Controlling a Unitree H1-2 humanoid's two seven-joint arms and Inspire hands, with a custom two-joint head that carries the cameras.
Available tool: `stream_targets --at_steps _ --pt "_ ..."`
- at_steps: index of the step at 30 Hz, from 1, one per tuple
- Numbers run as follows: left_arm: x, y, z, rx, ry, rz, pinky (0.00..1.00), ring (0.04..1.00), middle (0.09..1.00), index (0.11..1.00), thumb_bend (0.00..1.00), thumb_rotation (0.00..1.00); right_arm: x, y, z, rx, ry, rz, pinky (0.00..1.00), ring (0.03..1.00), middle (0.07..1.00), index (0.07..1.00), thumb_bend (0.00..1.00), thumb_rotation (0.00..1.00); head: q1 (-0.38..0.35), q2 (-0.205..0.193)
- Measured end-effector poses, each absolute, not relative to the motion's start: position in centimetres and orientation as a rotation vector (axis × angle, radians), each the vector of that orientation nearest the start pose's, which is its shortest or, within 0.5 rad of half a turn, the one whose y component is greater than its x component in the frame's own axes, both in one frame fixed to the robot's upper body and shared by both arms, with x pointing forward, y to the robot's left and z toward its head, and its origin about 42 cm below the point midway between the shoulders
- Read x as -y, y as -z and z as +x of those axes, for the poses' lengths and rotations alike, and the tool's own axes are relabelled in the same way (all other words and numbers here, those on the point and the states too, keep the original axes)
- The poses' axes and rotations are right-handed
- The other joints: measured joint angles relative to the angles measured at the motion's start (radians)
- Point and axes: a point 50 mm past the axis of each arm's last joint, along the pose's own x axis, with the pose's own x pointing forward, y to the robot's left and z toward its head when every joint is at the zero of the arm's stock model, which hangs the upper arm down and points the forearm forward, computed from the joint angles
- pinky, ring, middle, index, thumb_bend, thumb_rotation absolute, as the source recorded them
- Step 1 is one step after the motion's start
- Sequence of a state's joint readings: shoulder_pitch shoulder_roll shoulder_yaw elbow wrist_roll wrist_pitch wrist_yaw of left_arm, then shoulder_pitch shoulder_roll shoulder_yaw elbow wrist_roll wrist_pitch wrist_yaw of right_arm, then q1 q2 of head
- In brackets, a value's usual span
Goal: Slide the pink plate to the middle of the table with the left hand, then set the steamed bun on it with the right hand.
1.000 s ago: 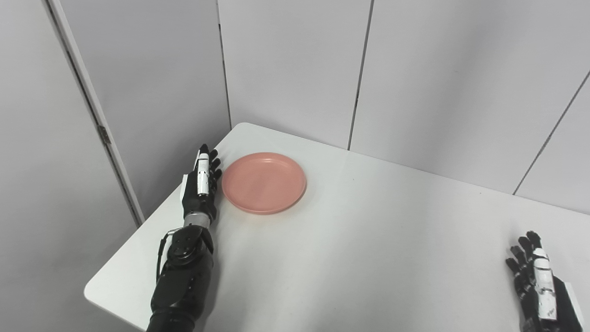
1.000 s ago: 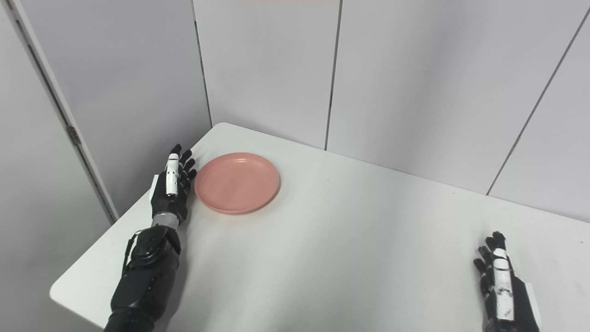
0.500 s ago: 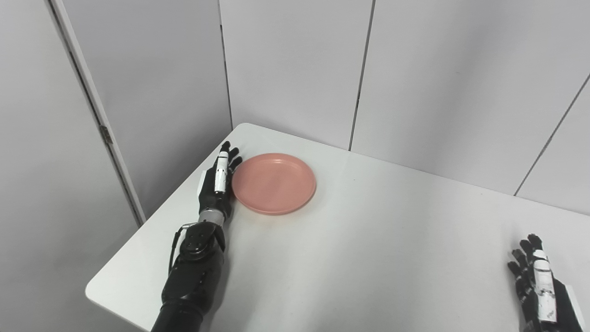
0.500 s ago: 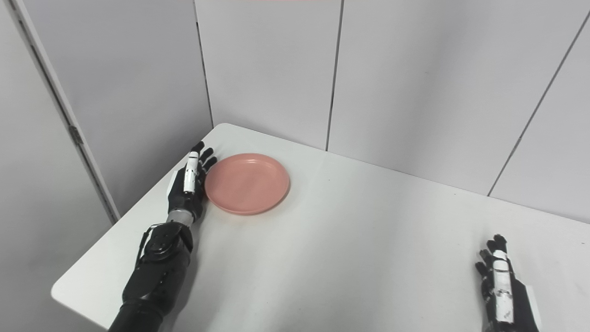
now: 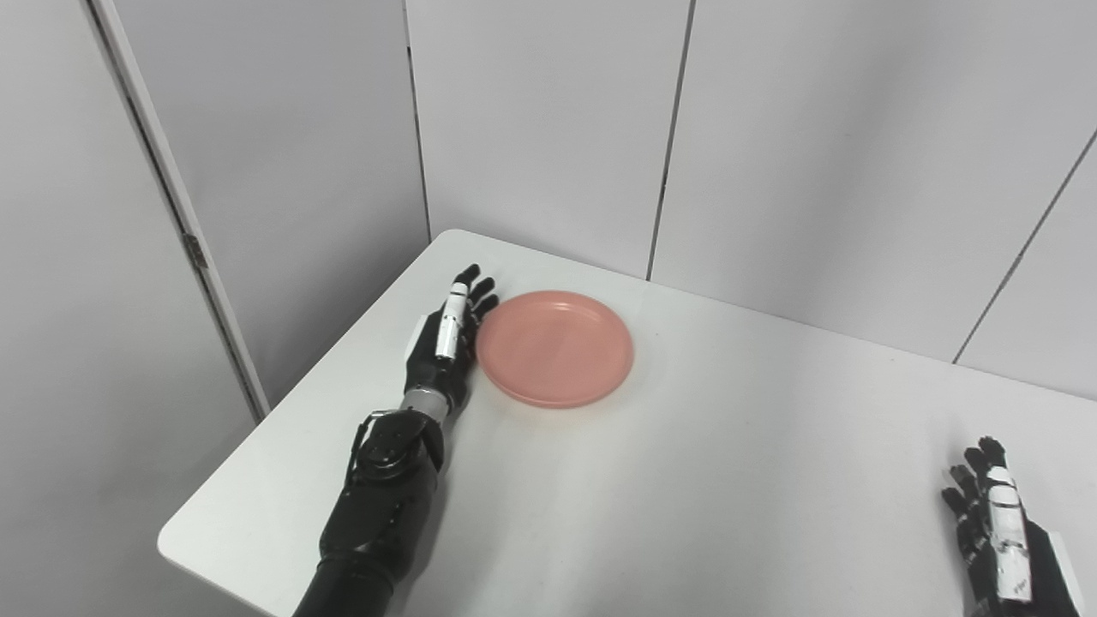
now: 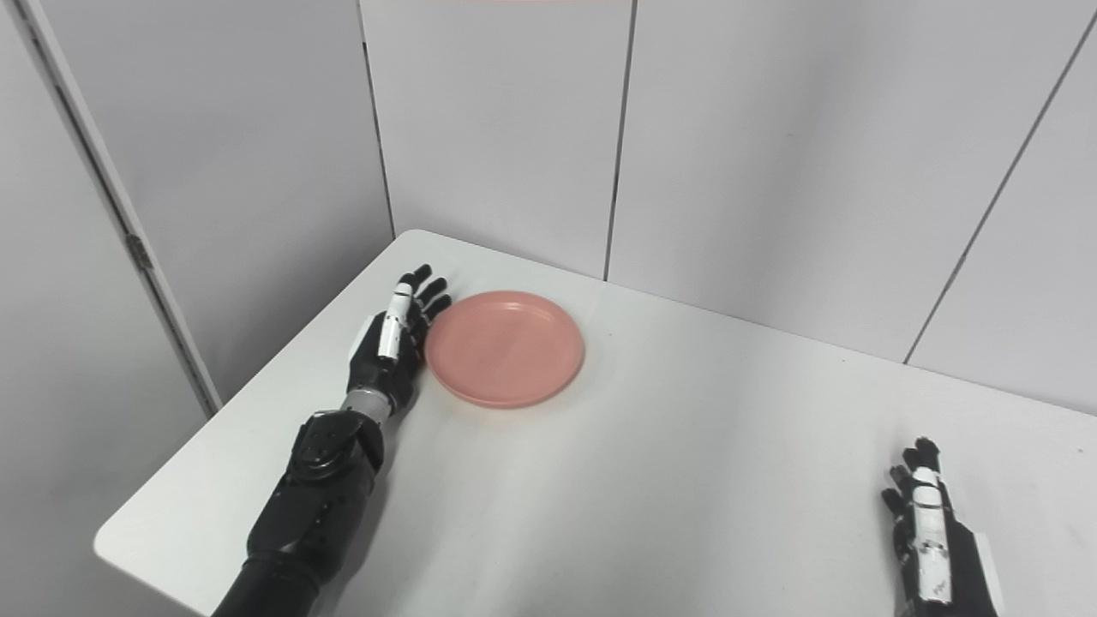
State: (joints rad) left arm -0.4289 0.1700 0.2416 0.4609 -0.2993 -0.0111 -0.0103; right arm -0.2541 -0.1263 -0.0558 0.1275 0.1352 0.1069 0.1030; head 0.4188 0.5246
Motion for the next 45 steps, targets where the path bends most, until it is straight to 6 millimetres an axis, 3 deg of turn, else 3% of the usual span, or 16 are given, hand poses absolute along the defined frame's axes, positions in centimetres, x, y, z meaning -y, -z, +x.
stream_targets --at_steps 13,29,45 --pt "-25.3 -13.2 41.5 -0.016 0.017 -0.216 0.92 0.926 0.923 0.924 0.42 1.00 24.3 -12.9 37.0 0.051 -0.122 0.009 1.00 1.000 1.000 1.000 0.18 1.00 -0.115 0.023" --pt "-18.7 -13.3 39.0 -0.090 0.281 -0.296 0.99 0.964 0.968 0.967 0.38 1.00 23.2 -12.8 37.2 0.052 -0.110 -0.011 1.00 0.983 0.981 0.982 0.24 1.00 -0.293 0.051" --pt "-16.7 -12.5 37.4 -0.117 0.447 -0.391 0.98 0.957 0.962 0.969 0.42 1.00 22.3 -12.7 37.2 0.053 -0.081 -0.007 0.99 0.977 0.979 0.981 0.25 1.00 -0.382 0.078"
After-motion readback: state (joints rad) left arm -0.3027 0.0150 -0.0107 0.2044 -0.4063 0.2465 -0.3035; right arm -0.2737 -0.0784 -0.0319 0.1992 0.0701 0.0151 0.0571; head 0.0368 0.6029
